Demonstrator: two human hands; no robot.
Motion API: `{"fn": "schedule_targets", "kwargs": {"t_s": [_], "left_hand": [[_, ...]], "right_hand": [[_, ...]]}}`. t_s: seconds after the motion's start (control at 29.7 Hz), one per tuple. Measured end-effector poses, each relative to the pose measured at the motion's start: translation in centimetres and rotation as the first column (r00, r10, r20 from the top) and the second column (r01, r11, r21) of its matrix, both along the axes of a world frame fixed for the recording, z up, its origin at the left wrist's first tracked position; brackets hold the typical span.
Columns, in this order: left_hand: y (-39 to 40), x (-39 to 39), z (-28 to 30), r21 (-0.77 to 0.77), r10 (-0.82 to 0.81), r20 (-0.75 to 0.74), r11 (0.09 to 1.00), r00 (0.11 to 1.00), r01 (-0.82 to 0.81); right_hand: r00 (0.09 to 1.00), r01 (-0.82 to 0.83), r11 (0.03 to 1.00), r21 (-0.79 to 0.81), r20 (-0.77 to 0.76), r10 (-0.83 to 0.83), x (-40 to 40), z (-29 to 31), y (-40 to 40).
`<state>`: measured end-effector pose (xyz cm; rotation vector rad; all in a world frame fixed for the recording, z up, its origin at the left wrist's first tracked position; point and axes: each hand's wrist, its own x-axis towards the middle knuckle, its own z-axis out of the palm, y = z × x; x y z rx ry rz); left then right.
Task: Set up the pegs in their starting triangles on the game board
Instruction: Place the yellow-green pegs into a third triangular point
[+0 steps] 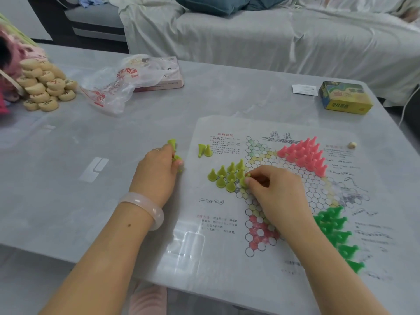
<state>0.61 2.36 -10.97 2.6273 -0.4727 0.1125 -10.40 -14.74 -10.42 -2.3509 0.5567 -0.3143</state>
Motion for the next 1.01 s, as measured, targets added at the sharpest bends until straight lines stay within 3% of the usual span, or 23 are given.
{"fn": "schedule_targets", "kwargs": {"t_s": [0.37,0.54,0.64,0.71,0.81,0.91,1.01], "left_hand": [[0.4,-0.5,0.7,-0.062,-0.048,-0.001,0.997,0.999,0.048],[0.6,-0.8,0.9,-0.183,-0.084,0.026,0.979,0.996,0.087],[0.6,-1.0,1.1,-0.292,-0.124,-0.073,0.951,0.990,0.097],[0.4,-1.2,1.4,-0.446,-0.185,-0.218,0.892,0.958,0.071],[-0.2,-2.3,2.4,-0.759,-0.397,-0.456,0.641,0.797,-0.115],[-0.9,-3.4,3.3,-0.833,-0.552,-0.541,0.454,0.635,-0.316],[-1.6,-4.1,3.5,-0.830,-0.622,-0.558,0.400,0.549,-0.389]], "right_hand": [[0.999,-0.019,0.988,-0.153,-0.035,0.014,0.3,-0.5,0.8],[0.999,-0.030,0.984,-0.177,-0.019,0.027,0.1,-0.5,0.9],[1.000,-0.025,0.986,-0.166,-0.004,0.025,-0.2,-0.3,0.8],[0.999,-0.013,0.989,-0.147,0.051,0.021,-0.5,0.2,0.9],[0.979,-0.046,0.999,-0.001,0.201,0.045,-0.6,1.2,1.6],[0.955,-0.124,0.969,0.212,0.292,0.058,-0.5,1.6,2.5],[0.944,-0.154,0.935,0.320,0.326,0.044,-0.2,1.6,2.9]]}}
